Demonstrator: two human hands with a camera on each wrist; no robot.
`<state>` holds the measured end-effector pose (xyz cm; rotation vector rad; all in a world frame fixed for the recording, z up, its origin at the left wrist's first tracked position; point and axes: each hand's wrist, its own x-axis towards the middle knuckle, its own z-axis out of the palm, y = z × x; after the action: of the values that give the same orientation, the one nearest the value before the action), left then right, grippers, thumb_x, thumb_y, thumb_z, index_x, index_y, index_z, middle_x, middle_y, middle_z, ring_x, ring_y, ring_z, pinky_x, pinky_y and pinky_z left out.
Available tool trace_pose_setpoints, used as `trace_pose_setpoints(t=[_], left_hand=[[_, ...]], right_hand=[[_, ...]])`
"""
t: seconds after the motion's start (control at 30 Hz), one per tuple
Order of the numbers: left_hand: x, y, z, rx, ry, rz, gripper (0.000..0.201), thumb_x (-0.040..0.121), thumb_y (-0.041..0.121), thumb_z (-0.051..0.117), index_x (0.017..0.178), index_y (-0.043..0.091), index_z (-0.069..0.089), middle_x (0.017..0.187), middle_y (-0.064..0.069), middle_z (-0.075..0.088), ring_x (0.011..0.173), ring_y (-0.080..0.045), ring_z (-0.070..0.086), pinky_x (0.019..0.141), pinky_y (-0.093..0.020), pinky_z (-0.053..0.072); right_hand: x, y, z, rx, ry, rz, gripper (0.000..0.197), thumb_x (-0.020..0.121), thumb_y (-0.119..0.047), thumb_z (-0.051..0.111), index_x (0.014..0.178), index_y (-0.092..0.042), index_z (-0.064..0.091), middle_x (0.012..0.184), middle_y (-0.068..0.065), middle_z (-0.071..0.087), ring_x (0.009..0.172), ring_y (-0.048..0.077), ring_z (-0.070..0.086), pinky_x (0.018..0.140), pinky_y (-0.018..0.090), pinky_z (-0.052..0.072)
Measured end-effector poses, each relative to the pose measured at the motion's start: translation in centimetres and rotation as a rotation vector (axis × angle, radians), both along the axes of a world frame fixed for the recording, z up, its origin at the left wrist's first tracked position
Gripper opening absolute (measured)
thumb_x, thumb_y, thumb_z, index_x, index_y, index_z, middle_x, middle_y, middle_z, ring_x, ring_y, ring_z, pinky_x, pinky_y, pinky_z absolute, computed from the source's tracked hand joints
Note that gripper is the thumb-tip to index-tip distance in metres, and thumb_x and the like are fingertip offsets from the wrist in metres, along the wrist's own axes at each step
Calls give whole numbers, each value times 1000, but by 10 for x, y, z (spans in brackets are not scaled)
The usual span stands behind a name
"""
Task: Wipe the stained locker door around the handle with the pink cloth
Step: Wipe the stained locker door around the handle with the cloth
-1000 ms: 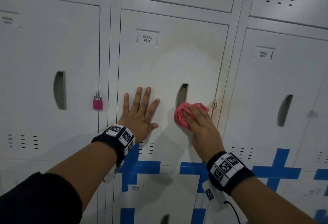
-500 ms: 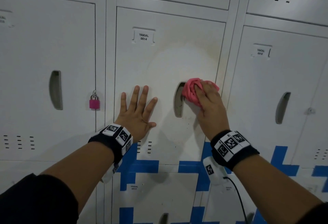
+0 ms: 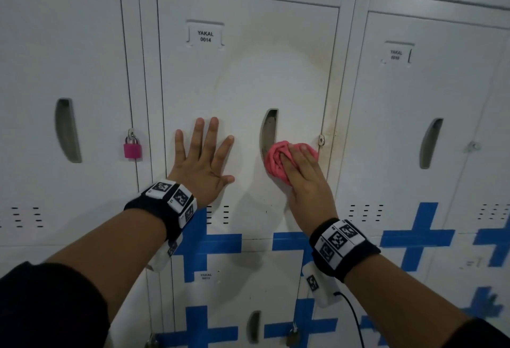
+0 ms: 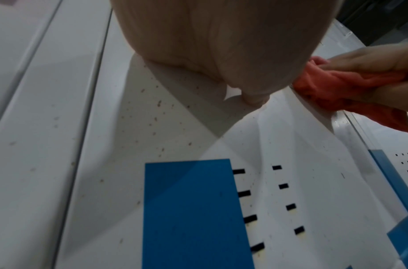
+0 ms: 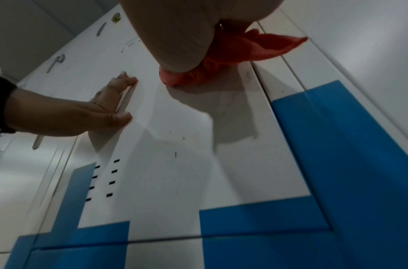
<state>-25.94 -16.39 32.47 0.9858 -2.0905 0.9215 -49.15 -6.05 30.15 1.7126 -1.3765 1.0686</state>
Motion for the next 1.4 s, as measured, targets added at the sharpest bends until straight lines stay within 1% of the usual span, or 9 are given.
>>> trace_pose_setpoints(t=[0.23,0.37,0.5,0.67,0.77,1.13,1.2,1.3,1.4], left_hand=[[1,2,1,20,-2,2,82,89,64,15,151,22,-19,155,-11,-35,144,-38,-25,111,-61,-19],[0,2,0,18,-9,14,82,89,64,15,151,21,-17,155,-13,-34,144,-39,-22,111,-62,-18],[1,2,1,22,-12,-1,81,90,63,16,152,20,-15,155,-13,-35,144,-39,-23,111,-62,-19],[1,1,0,16,-14,15,82,90,62,18,151,21,-17,153,-12,-38,143,-39,-27,110,-63,-19],[0,1,0,30,-15,14,82,89,63,19,150,22,-20,151,-11,-41,142,-38,-29,109,-61,-22],[1,4,2,56,-14,20,81,90,63,17,151,21,-15,152,-11,-39,143,-39,-26,110,-62,-20],[-1,6,3,73,-12,29,81,90,63,17,151,21,-16,152,-11,-39,143,-38,-26,110,-62,-20],[-1,9,3,122,-1,1,85,88,63,23,149,25,-21,152,-9,-40,143,-37,-28,110,-62,-20],[0,13,4,139,-26,8,119,66,71,50,149,25,-22,155,-12,-34,142,-39,-29,109,-64,-20]], right_hand=[[9,19,0,152,-90,58,57,84,2,60,138,-13,52,140,7,51,133,29,42,97,48,51],[15,28,50,-48,-215,151,50,91,-10,41,140,-12,49,139,9,51,127,24,42,105,29,37],[6,6,67,-33,-197,94,57,89,5,46,144,-9,42,151,13,39,141,33,30,117,40,26],[7,-4,35,-55,-109,53,63,85,10,56,144,-6,42,152,15,37,143,37,26,115,38,15],[13,-2,13,-42,-108,20,61,84,10,59,141,-6,47,150,15,41,141,38,29,111,40,18],[36,2,-48,76,-21,54,61,78,3,73,136,-8,53,137,15,54,131,34,37,92,48,50],[39,6,-43,154,-38,64,57,82,0,69,136,-9,53,135,13,55,128,32,40,93,50,53],[46,15,-18,121,-101,118,50,88,-3,59,137,-9,51,132,11,54,124,28,44,95,40,52],[53,13,17,-29,-93,135,47,93,-14,41,138,-7,50,135,12,52,126,28,43,102,32,43]])
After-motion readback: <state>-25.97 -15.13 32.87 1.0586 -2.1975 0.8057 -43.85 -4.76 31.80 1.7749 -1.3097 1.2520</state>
